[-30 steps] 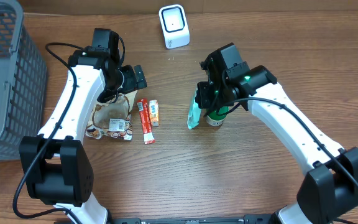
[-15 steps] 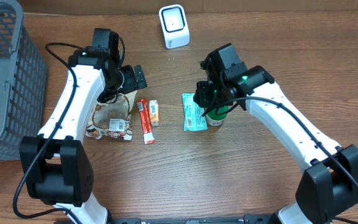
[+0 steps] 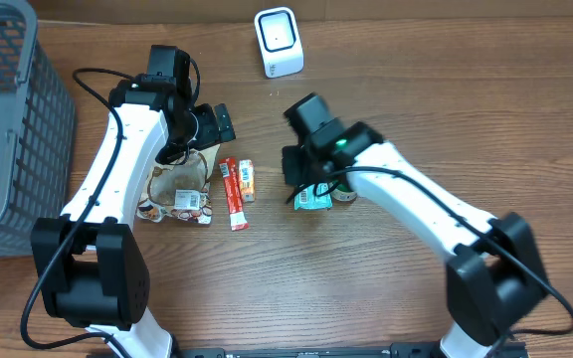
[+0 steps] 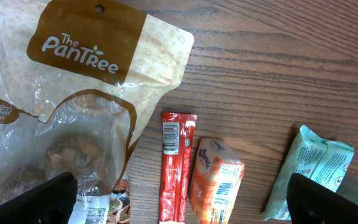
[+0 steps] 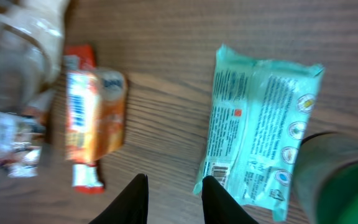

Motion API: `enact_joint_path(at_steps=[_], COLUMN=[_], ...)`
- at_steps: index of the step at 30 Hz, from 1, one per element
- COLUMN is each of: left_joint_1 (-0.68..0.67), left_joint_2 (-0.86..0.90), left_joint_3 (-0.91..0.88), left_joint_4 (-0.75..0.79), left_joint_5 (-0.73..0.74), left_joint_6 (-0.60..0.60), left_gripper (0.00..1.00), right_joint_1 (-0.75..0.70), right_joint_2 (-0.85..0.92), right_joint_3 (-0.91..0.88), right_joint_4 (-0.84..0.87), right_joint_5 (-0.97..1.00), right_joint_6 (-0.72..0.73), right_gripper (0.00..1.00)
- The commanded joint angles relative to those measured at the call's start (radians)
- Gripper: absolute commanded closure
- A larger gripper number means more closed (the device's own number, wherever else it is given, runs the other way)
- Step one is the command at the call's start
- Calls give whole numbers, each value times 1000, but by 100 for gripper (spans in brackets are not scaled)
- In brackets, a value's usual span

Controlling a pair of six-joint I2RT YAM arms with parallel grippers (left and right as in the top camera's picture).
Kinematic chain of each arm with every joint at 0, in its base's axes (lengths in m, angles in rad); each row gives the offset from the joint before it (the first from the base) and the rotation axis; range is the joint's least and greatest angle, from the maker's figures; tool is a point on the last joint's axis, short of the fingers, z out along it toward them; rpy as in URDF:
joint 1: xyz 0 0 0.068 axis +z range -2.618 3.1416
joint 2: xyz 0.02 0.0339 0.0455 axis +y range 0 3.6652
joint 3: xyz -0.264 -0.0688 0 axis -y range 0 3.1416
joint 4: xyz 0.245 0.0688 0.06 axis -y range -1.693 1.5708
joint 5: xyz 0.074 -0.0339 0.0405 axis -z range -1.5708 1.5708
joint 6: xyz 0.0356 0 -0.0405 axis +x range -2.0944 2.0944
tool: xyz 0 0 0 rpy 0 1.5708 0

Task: Scan the item barcode
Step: 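Carry the teal packet left and release it beside the Kleenex pack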

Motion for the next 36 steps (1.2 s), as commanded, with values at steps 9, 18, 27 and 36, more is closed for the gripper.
enact_joint_path(at_steps=[9, 18, 27, 36], left_joint_1=[0, 0, 0, 0], left_joint_2=[-1, -1, -1, -1], left_joint_3=[20, 20, 20, 20], left_joint_4=[-2, -1, -1, -1], left_joint_5=[8, 8, 8, 8], left_joint_6=[-3, -3, -3, -3], left_gripper=[1, 1, 0, 1], right_joint_1=[-6, -51, -55, -54], right_joint_2=[87, 89, 90, 91], right_joint_3=[0, 0, 0, 0], right_joint_4=[-52, -106, -103, -69], right_joint_5=[225, 280, 280, 215], right_joint_6=[56, 57, 57, 56], right_gripper=[71, 67, 49, 48])
